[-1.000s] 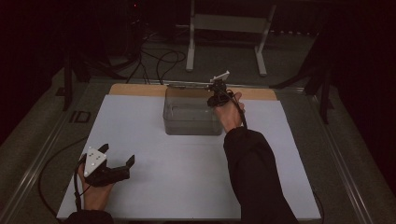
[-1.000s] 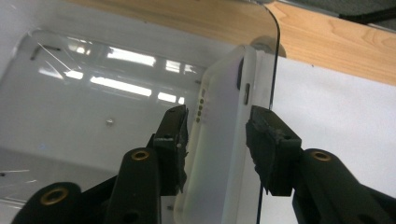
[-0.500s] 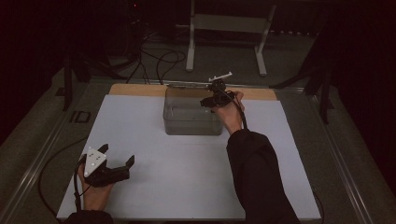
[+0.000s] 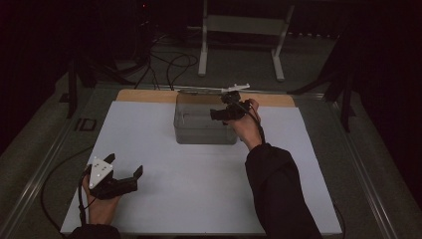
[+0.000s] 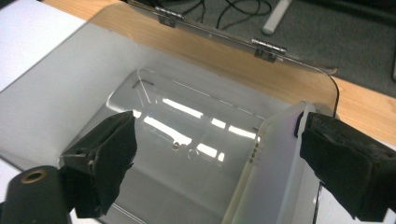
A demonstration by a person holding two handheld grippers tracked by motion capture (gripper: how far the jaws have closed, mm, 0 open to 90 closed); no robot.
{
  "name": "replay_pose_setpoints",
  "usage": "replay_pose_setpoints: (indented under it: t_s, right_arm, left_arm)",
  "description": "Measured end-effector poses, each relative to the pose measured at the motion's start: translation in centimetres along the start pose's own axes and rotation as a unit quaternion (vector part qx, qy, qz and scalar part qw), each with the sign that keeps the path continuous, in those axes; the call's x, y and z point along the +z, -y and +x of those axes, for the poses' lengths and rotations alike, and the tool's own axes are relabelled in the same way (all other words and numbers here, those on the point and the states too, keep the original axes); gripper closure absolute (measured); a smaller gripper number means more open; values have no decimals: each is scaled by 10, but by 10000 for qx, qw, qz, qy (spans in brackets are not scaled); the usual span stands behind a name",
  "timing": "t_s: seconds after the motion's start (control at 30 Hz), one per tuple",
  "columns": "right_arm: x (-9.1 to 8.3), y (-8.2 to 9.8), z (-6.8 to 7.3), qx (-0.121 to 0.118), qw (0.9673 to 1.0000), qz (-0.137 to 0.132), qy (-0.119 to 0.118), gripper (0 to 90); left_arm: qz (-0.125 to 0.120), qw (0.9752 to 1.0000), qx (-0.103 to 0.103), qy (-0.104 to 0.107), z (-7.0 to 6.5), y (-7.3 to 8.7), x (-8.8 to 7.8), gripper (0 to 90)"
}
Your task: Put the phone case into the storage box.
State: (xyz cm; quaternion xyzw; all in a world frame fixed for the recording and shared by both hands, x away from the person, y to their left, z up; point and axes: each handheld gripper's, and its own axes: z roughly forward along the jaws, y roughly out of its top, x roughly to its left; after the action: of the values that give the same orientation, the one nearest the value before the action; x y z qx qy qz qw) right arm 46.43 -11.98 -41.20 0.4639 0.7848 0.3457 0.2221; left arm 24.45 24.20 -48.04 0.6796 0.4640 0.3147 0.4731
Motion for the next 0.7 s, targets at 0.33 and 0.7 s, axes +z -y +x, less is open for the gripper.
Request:
replay_pose_setpoints:
  t_s: [0.33,0.7]
  right_arm:
    - [-21,10,-2,-8,9986,-490,-219,103]
    - [-38,34,4,-144,9962,-818,-272,99]
  left_arm:
    - [17,10000,-14,-9,1,0,0,1]
    - [-1,10000,-68,-2,3,0,-1,1]
